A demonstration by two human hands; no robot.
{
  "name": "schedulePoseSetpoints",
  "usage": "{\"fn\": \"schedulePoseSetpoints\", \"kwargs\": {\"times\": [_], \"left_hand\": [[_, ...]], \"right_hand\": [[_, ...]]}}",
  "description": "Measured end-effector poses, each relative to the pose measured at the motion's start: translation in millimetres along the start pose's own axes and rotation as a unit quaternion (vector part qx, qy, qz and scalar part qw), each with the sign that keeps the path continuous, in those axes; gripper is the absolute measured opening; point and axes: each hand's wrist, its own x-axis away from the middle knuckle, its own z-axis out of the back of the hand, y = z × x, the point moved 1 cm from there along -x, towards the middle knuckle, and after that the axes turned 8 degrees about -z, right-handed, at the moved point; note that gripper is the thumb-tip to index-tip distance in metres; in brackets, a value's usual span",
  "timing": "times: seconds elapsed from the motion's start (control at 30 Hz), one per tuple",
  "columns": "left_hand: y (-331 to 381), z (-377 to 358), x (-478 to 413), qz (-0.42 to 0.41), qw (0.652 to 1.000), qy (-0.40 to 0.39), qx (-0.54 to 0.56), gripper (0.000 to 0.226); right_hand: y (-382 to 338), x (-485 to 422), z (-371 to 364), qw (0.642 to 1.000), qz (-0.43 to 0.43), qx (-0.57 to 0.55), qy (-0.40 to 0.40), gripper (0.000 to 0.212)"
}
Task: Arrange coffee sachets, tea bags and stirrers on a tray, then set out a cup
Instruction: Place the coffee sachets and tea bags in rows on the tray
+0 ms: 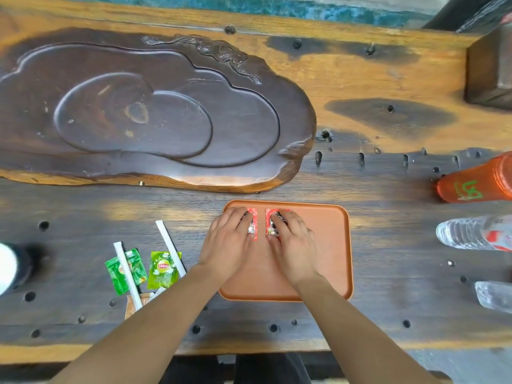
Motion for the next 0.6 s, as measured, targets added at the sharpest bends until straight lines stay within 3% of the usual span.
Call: {"fn": "schedulePoseSetpoints", "kwargs": {"times": [0.23, 0.4, 0.5, 0.6], "left_hand": [[-2, -3, -3, 0.002, 1.000, -0.011, 0.021, 0.049], [-7, 14, 10, 0.012, 0.996, 0.045, 0.075, 0.044], [-24, 35, 41, 0.074, 0.987, 0.090, 0.109, 0.037], [-60, 50, 90, 0.164, 0.972, 0.130, 0.107, 0.030]], "right_hand": [[-7, -8, -2, 1.000, -0.004, 0.009, 0.008, 0.048], [-17, 1, 2, 0.999, -0.001, -0.010, 0.041, 0.047], [-44, 14, 3, 0.998, 0.027, -0.027, 0.054, 0.044], [-88, 34, -8, 0.996, 0.081, -0.042, 0.016, 0.033]]}}
